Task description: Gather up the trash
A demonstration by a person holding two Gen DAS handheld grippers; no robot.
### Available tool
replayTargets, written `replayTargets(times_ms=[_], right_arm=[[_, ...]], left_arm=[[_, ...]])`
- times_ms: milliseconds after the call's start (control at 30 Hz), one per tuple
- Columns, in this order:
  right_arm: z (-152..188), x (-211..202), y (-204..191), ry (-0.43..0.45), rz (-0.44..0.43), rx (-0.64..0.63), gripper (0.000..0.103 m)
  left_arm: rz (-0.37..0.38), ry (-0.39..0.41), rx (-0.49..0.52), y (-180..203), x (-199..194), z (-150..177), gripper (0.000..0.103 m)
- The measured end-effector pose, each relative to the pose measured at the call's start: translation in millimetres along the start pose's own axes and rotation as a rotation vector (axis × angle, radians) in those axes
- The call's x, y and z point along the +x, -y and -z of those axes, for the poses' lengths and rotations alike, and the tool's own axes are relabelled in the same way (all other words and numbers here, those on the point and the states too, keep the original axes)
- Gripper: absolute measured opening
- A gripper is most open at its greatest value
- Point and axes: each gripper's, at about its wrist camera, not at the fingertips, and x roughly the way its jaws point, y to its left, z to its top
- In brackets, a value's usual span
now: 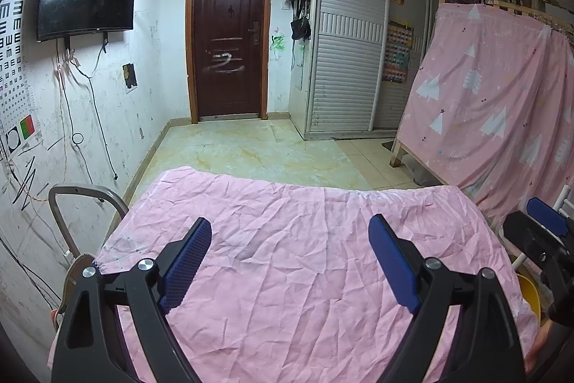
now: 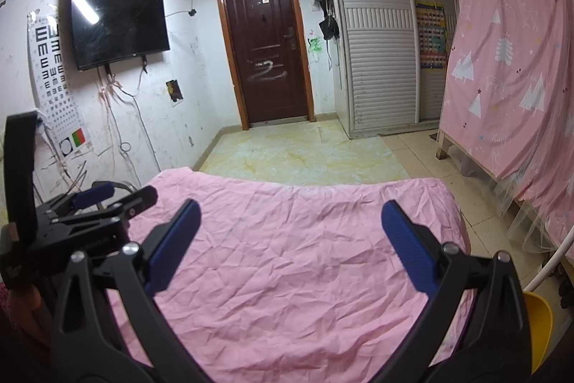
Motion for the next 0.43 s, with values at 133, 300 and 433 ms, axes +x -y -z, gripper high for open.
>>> replayTargets(times_ms=[133,300,433], right_arm=[[0.1,0.0,-0.3,0.000,0.001,-0.001,0.097],[0.3,0.2,-0.6,-0.001,0.001,-0.002,0.097],[0.2,0.6,-1.1,-0.005,0.002,-0.001,0.097]], left_arm=[[-0.002,-0.001,0.001,0.7,0.5,-0.3,0.080],[-0.006,-0.006,0.006,1.7,2.1,0.5,0.080],[-0.011,-0.016,0.000,1.0,5.4,1.2,0.080]])
